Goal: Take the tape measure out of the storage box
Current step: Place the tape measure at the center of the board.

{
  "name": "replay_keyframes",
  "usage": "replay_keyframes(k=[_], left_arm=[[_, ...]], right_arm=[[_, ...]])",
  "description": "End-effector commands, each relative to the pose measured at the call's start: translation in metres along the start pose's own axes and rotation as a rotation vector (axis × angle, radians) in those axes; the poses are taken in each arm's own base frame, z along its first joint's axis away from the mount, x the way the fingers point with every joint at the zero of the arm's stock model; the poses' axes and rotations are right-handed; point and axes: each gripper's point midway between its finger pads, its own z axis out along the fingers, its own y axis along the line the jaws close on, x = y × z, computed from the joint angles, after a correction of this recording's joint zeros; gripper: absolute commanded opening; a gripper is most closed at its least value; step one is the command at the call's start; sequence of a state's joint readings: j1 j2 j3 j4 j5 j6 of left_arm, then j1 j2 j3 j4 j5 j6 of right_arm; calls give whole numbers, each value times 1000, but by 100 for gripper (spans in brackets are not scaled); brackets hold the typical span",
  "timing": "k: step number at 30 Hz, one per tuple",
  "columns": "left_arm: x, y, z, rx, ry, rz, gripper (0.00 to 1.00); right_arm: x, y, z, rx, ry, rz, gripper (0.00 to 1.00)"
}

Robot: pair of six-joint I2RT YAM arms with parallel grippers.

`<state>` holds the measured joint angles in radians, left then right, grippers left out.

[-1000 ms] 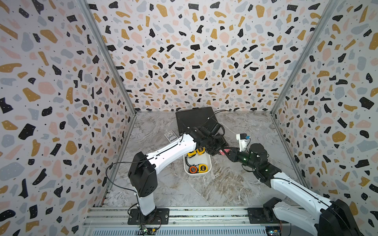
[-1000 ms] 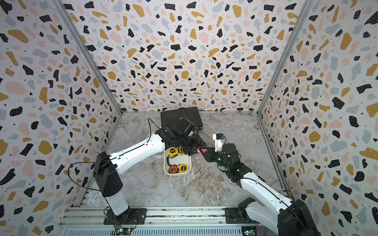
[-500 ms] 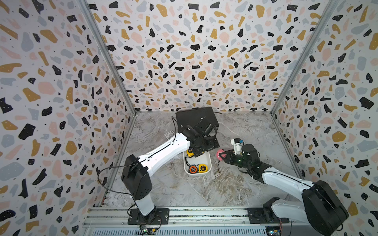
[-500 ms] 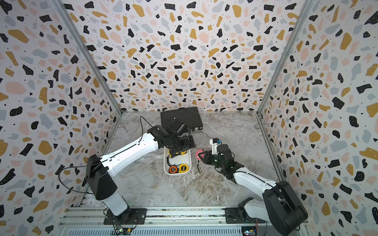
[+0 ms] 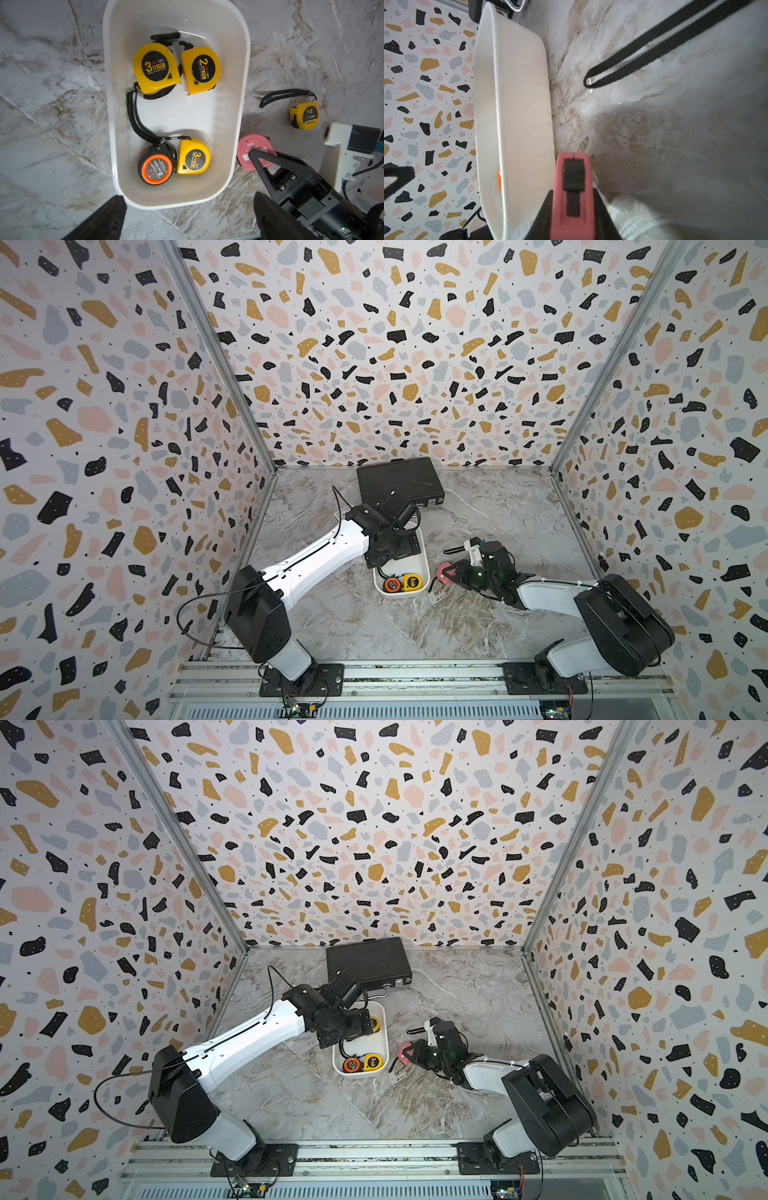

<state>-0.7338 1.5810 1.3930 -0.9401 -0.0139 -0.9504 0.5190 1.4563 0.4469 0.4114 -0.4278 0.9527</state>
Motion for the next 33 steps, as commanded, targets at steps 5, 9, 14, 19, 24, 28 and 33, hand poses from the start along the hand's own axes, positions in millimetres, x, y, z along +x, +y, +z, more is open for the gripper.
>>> replay_keyframes(k=[5, 9, 14, 19, 24, 28, 33], left_arm=[[-6, 11, -2, -14, -36, 15, 100], [-7, 14, 0, -23, -37, 19, 100], [-10, 18, 0, -45, -44, 32, 100], [-14, 21, 5, -81, -41, 59, 100], [-20, 20, 14, -123, -32, 109, 100], [-29, 18, 23, -153, -23, 148, 100], [-39, 17, 40, -190, -3, 174, 100]], right_arm=[[5, -8, 2, 38, 49, 43, 16], [9, -12, 0, 61, 66, 46, 28], [9, -13, -6, 101, 76, 20, 47], [8, -12, -15, 134, 77, -9, 60], [8, -11, -24, 169, 84, -34, 73], [10, -12, -32, 195, 87, -41, 79], [10, -12, -44, 220, 78, -64, 83]])
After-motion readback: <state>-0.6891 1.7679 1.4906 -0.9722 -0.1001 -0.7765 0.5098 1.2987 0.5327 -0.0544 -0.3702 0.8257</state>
